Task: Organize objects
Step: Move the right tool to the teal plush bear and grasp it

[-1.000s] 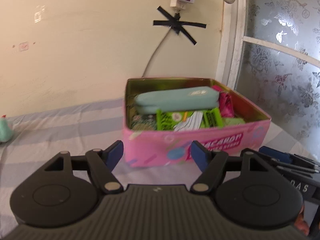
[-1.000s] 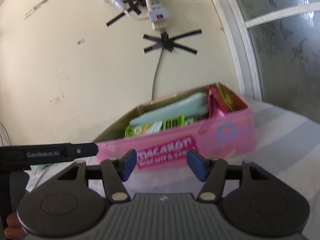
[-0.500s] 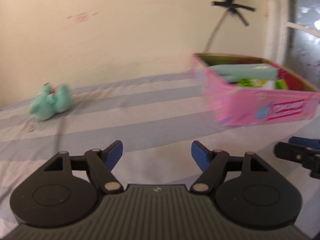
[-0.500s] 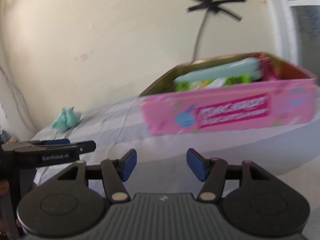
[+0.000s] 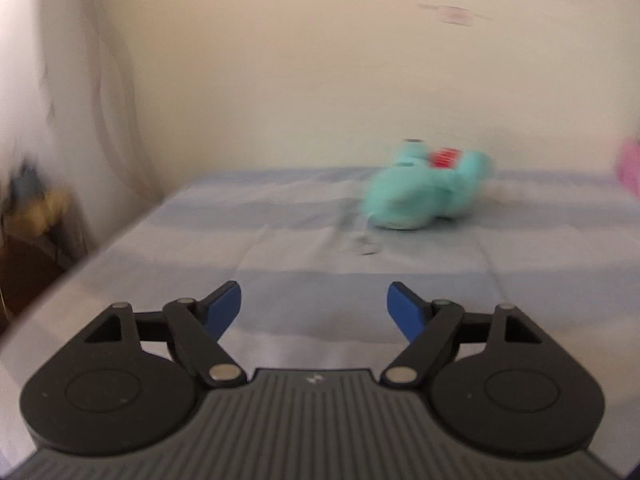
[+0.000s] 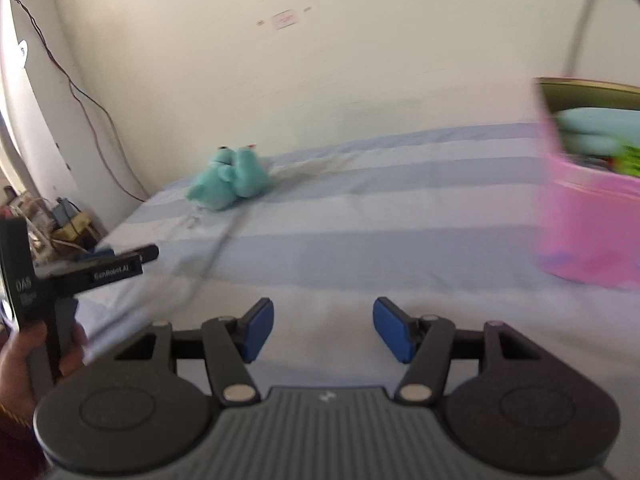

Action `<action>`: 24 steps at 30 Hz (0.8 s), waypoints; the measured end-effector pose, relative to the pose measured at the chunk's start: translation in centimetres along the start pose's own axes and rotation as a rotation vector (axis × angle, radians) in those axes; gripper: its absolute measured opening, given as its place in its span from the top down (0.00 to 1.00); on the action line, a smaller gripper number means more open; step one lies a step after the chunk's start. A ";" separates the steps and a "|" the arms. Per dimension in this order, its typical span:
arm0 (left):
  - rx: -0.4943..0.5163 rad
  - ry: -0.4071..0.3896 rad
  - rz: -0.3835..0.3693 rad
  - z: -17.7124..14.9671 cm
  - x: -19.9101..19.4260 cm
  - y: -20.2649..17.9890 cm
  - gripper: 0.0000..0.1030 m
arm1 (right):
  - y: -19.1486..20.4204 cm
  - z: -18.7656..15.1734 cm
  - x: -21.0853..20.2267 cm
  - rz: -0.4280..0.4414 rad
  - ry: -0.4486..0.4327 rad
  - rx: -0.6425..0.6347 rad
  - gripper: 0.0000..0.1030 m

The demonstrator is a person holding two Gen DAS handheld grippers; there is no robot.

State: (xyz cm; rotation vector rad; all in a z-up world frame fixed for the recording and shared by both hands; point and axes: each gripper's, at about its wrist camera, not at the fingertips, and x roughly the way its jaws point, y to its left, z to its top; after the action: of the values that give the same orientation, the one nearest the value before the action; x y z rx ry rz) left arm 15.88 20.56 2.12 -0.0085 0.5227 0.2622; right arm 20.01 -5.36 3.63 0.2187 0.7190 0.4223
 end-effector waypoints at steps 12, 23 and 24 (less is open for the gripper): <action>-0.259 0.064 -0.149 -0.1 1.3 4.1 0.21 | 5.2 11.0 13.0 0.129 -0.051 0.150 0.41; -0.255 0.086 -0.181 -0.1 2.3 4.1 0.20 | 5.0 10.1 13.7 0.085 -0.002 0.136 0.76; -0.259 0.086 -0.184 -0.1 2.4 4.3 0.20 | 4.6 9.5 12.8 0.085 0.002 0.130 0.76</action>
State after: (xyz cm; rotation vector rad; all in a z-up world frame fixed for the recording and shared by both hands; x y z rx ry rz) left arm 16.73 25.24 1.12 -0.3191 0.5667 0.1478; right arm 33.69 3.97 4.66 0.3724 0.7419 0.4575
